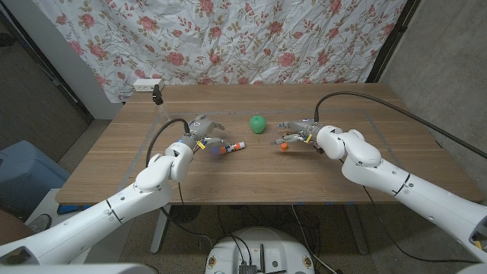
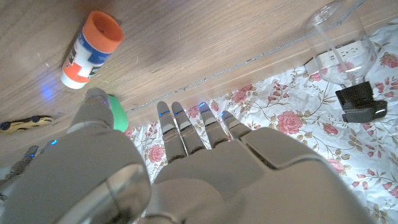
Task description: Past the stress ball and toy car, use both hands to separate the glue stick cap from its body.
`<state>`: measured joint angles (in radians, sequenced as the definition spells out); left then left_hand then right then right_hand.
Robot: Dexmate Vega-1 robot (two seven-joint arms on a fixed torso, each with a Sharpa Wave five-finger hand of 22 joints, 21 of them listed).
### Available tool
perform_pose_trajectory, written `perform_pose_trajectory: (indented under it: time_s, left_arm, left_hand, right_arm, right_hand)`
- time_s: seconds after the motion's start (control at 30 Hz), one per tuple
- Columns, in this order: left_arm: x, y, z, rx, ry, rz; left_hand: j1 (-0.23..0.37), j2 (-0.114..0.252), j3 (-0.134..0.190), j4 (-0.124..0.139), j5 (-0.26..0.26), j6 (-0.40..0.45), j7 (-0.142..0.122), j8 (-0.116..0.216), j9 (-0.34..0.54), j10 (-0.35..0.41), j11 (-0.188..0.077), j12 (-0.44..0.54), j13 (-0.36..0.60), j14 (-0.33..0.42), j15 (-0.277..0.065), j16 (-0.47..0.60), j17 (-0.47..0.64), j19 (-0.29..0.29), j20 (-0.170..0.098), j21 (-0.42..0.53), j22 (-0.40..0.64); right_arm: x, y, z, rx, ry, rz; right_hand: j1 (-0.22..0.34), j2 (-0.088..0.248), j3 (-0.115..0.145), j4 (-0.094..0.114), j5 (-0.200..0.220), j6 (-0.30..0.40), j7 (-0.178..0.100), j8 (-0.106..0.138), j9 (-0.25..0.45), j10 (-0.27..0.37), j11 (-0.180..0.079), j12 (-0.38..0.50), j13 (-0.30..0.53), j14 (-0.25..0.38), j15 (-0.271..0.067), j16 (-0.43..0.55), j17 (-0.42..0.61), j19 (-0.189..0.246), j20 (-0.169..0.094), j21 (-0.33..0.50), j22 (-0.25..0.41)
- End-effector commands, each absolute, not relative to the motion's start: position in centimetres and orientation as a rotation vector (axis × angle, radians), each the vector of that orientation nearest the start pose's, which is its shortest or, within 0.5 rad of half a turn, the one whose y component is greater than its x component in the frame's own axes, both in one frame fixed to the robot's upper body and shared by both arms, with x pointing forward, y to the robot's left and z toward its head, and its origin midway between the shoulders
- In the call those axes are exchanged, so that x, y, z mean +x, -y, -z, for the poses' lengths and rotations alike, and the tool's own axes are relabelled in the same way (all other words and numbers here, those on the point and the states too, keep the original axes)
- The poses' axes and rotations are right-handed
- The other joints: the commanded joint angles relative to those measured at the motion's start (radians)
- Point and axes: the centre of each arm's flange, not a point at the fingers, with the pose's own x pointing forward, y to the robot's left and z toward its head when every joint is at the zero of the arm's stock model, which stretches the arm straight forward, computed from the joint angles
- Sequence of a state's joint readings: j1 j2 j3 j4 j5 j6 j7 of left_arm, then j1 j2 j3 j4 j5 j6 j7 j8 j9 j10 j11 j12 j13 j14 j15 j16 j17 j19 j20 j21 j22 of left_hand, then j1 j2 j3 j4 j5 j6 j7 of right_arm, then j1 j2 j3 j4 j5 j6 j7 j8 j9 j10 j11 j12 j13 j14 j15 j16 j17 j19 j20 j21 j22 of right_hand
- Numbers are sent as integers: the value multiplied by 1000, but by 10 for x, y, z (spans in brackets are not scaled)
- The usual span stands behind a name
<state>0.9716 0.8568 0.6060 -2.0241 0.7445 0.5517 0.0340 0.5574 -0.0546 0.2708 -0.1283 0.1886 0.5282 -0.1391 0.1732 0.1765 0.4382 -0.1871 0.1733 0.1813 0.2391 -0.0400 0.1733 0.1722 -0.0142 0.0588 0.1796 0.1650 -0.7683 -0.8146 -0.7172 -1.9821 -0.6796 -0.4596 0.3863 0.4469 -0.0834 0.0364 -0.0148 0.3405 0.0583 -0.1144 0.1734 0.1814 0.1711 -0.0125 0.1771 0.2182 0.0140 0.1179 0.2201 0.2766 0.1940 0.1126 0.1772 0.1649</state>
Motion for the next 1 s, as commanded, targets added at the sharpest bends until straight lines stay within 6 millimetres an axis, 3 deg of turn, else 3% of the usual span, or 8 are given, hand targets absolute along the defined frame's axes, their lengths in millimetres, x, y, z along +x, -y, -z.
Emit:
perform_pose_trajectory:
  time_s: [0.03, 0.37, 0.53, 1.0]
  left_arm:
    - [554, -248, 24, 1374, 524, -221]
    - [563, -265, 26, 1288, 536, -184]
    - [571, -275, 25, 1219, 555, -172]
    - [596, -285, 30, 919, 600, -209]
  left_hand:
    - [-8, 6, 9, 0, -1, -8, -1, 5, 3, -25, 2, -3, 0, -34, -24, -8, 0, -6, -4, 2, 5]
    - [-19, 34, 22, -4, -2, -73, 2, -2, 2, -89, 29, -2, -3, -69, -11, -2, -3, -19, -13, 2, 5]
    - [-26, 46, 27, -4, -3, -87, 10, 0, 1, -118, 42, -3, -4, -83, -5, -2, -3, -18, -30, 5, 5]
    - [-60, 84, 37, 11, -8, -88, 27, 7, -1, -127, 56, 8, -4, -87, 3, 4, -2, -16, -66, 5, 4]
  right_arm:
    - [576, 187, 14, -1493, 376, -166]
    - [580, 198, 16, -1409, 403, -177]
    - [584, 204, 17, -1345, 424, -158]
    - [598, 225, 11, -1108, 492, -172]
  right_hand:
    - [-15, 7, 2, 12, 4, -6, 0, 8, 1, 2, 5, 7, -2, 3, -3, 4, 4, -4, -13, 3, 5]
    - [-49, 27, -3, 29, -1, -19, 15, 9, 0, -10, 8, 9, -7, -6, -29, 3, 5, 3, -37, 9, 4]
    - [-66, 42, -4, 39, -4, -16, 19, 12, 0, -12, 7, 12, -10, -4, -48, 6, 4, 17, -55, 14, 4]
    - [-112, 63, -13, 61, -19, -2, 8, 16, -2, -25, -11, 13, -19, 13, -110, 6, -7, 51, -101, 19, 2]
